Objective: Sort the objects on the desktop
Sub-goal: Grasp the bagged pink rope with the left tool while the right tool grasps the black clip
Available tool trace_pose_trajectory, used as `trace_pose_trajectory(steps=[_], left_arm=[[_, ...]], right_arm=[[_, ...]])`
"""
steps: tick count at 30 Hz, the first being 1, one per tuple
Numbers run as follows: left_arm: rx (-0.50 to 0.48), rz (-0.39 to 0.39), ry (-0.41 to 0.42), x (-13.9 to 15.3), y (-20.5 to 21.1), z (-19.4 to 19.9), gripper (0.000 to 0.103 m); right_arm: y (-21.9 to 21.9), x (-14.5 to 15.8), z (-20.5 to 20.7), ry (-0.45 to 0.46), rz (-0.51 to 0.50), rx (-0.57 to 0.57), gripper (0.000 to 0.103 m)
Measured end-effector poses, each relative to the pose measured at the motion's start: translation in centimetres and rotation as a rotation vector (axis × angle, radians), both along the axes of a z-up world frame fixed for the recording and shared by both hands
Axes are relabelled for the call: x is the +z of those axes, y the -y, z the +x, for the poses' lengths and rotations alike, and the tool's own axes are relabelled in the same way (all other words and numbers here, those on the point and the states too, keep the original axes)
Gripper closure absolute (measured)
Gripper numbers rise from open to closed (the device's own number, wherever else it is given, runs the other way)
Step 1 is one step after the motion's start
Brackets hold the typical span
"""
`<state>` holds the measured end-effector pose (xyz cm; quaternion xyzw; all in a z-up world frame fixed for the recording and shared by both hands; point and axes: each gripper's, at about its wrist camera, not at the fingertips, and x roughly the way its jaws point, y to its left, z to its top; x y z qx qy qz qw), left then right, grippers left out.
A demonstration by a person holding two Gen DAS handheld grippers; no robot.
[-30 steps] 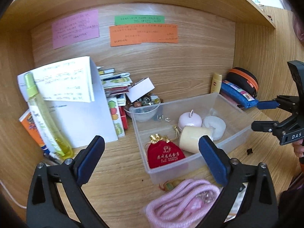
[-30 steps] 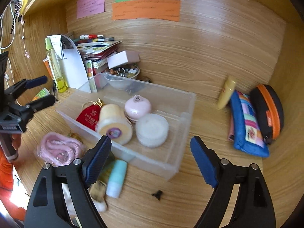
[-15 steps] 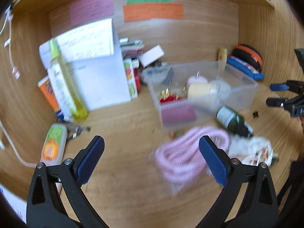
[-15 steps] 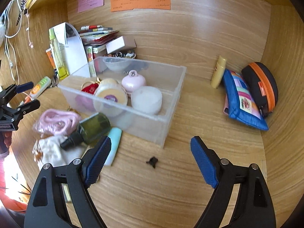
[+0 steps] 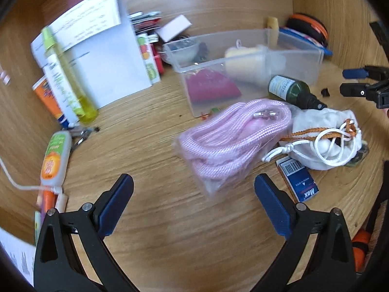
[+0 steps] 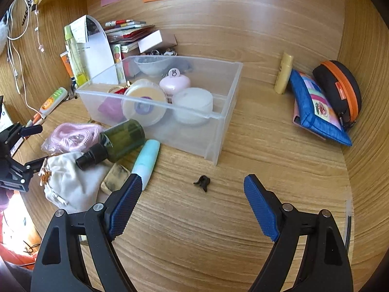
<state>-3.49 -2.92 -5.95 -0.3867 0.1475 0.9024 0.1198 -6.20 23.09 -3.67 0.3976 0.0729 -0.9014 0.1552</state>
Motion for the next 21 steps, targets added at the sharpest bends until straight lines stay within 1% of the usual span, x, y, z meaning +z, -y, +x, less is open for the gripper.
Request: trace_pose_trajectory(steps=[3, 5, 8, 13, 18, 20, 21], left_arm=[[-0.03, -0.027, 0.003, -0.3, -0.9, -1.1, 0.002], [-0.048, -0.031, 0.011, -0.4, -1.4, -1.9, 0.002], [-0.055, -0.037, 0.001, -0.1, -1.8, -2.9, 0.002], [-0.093, -0.034, -0.003, 0.1, -2.6, -3.8, 0.002], [-0.143, -0.051, -0.01, -0.1, -3.9, -4.1, 0.002], [-0.156, -0.047, -0.019, -0.2, -4.3, -4.0, 0.002], [-0.16, -0.045, -0.023, -0.1, -4.4, -4.0, 0.002]], right_arm=[[-0.2, -0.4, 0.1, 0.012, 0.013, -0.001, 0.019], [-0.4, -0.8, 0.1, 0.026, 0.022, -0.001, 0.019], [-0.5, -1.3, 0.1, 0.04, 0.04, 0.001, 0.019], [-0.5, -1.9, -0.3, 0.038, 0.079, 0.009, 0.019], [-0.6, -2.1, -1.5, 0.065, 0.045, 0.028, 0.022], [-0.8, -2.3, -2.0, 0.077, 0.033, 0.029, 0.032], [-0.8, -2.4, -2.3, 0.088, 0.027, 0.029, 0.042]])
